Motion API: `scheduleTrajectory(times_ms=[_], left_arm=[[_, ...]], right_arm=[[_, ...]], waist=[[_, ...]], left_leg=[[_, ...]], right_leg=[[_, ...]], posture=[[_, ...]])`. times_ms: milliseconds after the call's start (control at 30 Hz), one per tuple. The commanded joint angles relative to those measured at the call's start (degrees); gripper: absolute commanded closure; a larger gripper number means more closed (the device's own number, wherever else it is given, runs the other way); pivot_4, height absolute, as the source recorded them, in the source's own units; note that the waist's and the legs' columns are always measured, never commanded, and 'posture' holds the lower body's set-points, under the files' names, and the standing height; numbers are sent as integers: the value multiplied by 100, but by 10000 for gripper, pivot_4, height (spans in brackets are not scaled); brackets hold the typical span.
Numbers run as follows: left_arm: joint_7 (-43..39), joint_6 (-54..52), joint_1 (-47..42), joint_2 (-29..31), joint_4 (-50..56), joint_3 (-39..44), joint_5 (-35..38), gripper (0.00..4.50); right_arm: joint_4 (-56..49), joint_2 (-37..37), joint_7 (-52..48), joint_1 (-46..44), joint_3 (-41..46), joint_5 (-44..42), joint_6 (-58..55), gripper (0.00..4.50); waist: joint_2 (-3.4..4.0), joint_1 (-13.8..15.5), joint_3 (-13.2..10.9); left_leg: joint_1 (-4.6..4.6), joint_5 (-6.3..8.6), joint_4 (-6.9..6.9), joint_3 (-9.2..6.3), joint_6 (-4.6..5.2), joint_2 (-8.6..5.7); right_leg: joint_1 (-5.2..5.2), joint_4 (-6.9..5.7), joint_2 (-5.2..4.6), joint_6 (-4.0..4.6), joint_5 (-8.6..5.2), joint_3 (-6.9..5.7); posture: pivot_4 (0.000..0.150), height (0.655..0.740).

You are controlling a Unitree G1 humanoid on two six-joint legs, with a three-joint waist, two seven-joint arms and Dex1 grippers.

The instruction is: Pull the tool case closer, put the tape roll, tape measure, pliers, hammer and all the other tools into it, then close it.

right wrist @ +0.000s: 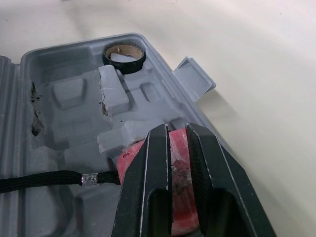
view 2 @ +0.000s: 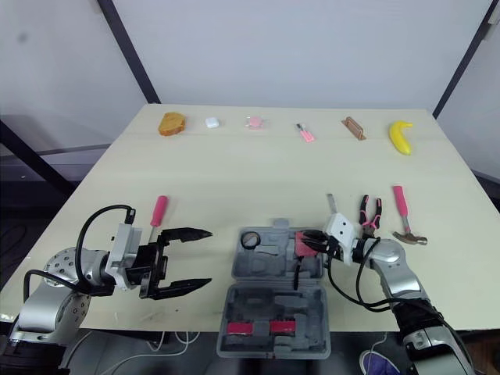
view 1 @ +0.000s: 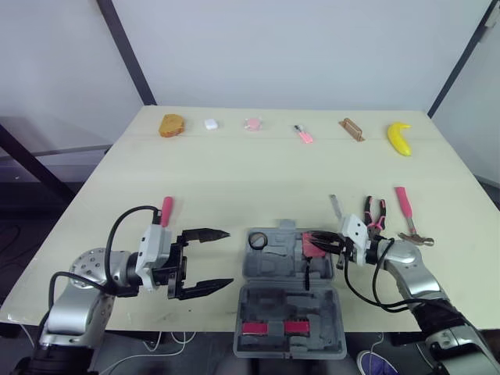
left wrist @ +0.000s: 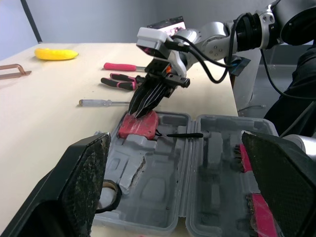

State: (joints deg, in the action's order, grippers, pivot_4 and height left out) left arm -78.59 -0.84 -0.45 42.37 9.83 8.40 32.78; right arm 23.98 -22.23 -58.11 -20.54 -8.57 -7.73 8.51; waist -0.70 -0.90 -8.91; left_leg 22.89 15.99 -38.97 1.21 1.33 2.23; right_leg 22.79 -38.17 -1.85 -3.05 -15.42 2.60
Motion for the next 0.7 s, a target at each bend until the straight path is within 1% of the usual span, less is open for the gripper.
scheduleTrajectory(times_ms=[33, 167, 300, 367, 400, 467, 533, 567, 633, 700], left_arm=[[-2, 15, -29, 43, 93, 90, 70, 0], [13, 7, -48, 52, 84, 96, 62, 0], [27, -14, -58, 48, 92, 92, 68, 0], [26, -31, -58, 53, 100, 93, 78, 0], [26, -41, -55, 56, 107, 92, 80, 0], [27, -54, -52, 62, 118, 90, 80, 0], [22, -71, -58, 70, 129, 95, 88, 0], [38, -98, -63, 69, 143, 102, 98, 0], [53, -134, -62, 70, 165, 109, 106, 0], [112, -205, -47, 56, 197, 144, 144, 0]], right_arm=[[612, -26, 10, 5, -43, 175, 303, 39074], [1168, -15, 21, 17, -215, 414, 479, 39074], [1769, -30, 289, -49, -471, 803, 640, 39074], [1953, 6, 302, -62, -524, 822, 520, 39074], [2050, 40, 330, -75, -531, 814, 390, 39074], [2200, 67, 454, -118, -586, 895, 193, 39074], [2195, 107, 285, -117, -579, 762, -190, 39074], [2158, 103, 200, -104, -595, 740, -134, 39074], [1932, 129, 250, -82, -467, 601, -35, 39074], [1584, 108, 326, -70, -344, 510, 115, 39074]], waist=[[-2, 2, 1], [-3, 9, 8], [-29, -7, 30], [-37, -7, 42], [-41, -5, 52], [-77, -5, 84], [-106, -13, 102], [-106, -13, 102], [-106, -1, 106], [-104, -1, 105]], left_leg=[[-1, 0, 0, 0, 0, 0], [-13, 0, 0, -2, 0, -1], [-39, 0, 0, -2, 0, 1], [-78, 0, 4, -1, 0, 2], [-133, 1, 34, 1, 0, 4], [-149, 0, 52, 5, 0, 5], [-168, 0, 55, 6, -1, 10], [-202, 1, 58, 8, -1, 16], [-234, 1, 64, 8, -1, 16], [-234, 1, 64, 5, -1, 18]], right_leg=[[-1, 0, -1, 0, 0, 0], [-12, 0, -3, 0, 0, -1], [-35, 0, -1, 1, 0, 0], [-74, 4, -1, 2, -1, 0], [-121, 25, -6, 13, -9, 0], [-125, 24, -10, 23, -14, 7], [-139, 22, -8, 30, -18, 7], [-169, 27, -13, 35, -21, 7], [-200, 31, -21, 45, -29, 4], [-201, 31, -25, 49, -32, 0]], posture=[[1500, 7400], [1500, 7400], [1500, 7400], [1500, 7400], [1500, 7400], [1500, 7400], [1500, 7400], [1500, 7400], [1500, 7400], [1500, 7400]])
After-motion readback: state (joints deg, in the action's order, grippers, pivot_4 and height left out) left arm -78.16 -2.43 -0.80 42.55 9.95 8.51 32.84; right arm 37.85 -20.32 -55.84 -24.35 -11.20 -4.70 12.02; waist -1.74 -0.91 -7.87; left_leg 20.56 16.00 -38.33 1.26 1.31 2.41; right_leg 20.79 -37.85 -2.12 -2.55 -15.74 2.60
